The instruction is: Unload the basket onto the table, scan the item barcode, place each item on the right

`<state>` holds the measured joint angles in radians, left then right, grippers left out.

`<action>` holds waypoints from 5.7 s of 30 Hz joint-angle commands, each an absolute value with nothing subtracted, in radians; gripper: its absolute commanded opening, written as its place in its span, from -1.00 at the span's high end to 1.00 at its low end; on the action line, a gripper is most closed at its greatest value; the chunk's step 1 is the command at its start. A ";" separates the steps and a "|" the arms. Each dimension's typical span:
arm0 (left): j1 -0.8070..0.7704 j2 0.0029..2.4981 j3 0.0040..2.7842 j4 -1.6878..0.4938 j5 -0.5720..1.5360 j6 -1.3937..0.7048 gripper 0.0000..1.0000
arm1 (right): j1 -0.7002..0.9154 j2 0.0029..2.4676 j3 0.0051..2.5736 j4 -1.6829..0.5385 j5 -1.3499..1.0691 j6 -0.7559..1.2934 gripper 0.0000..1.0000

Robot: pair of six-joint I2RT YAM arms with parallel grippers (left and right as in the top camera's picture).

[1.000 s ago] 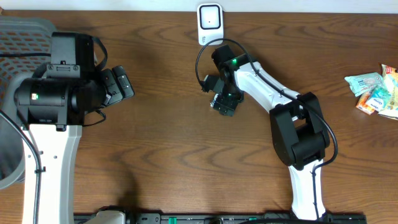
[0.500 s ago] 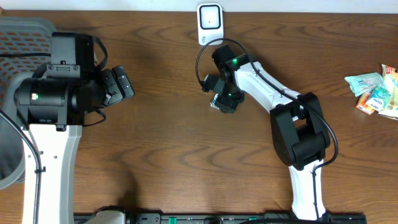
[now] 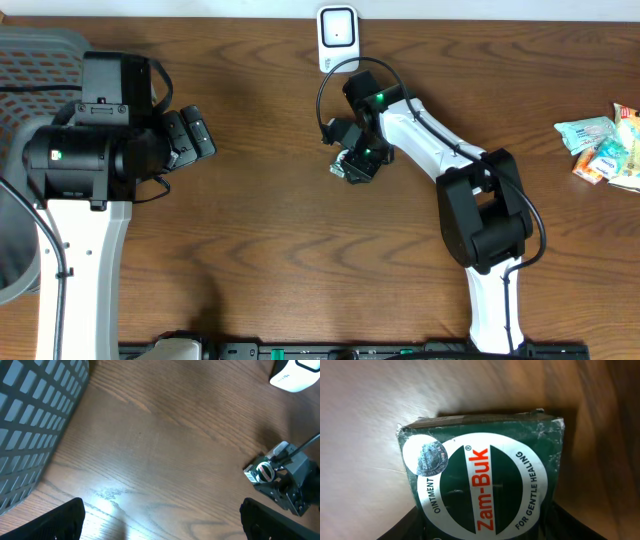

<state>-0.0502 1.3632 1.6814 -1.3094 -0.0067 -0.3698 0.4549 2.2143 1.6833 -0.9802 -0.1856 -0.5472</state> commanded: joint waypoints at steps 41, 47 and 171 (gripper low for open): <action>-0.047 1.359 1.684 -1.313 -0.019 -0.382 -0.96 | 0.110 1.914 1.676 -0.987 -1.561 -0.202 0.14; -0.047 1.359 1.684 -1.313 -0.019 -0.382 -0.95 | 0.115 1.914 1.676 -0.987 -1.561 -0.201 0.14; -0.047 1.359 1.684 -1.313 -0.019 -0.382 -0.96 | 0.504 1.904 1.299 -0.630 0.046 0.143 -0.33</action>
<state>-0.0502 1.3632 1.6814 -1.3094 -0.0067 -0.3698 0.5072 1.9278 1.2652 -0.6235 0.0280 0.0433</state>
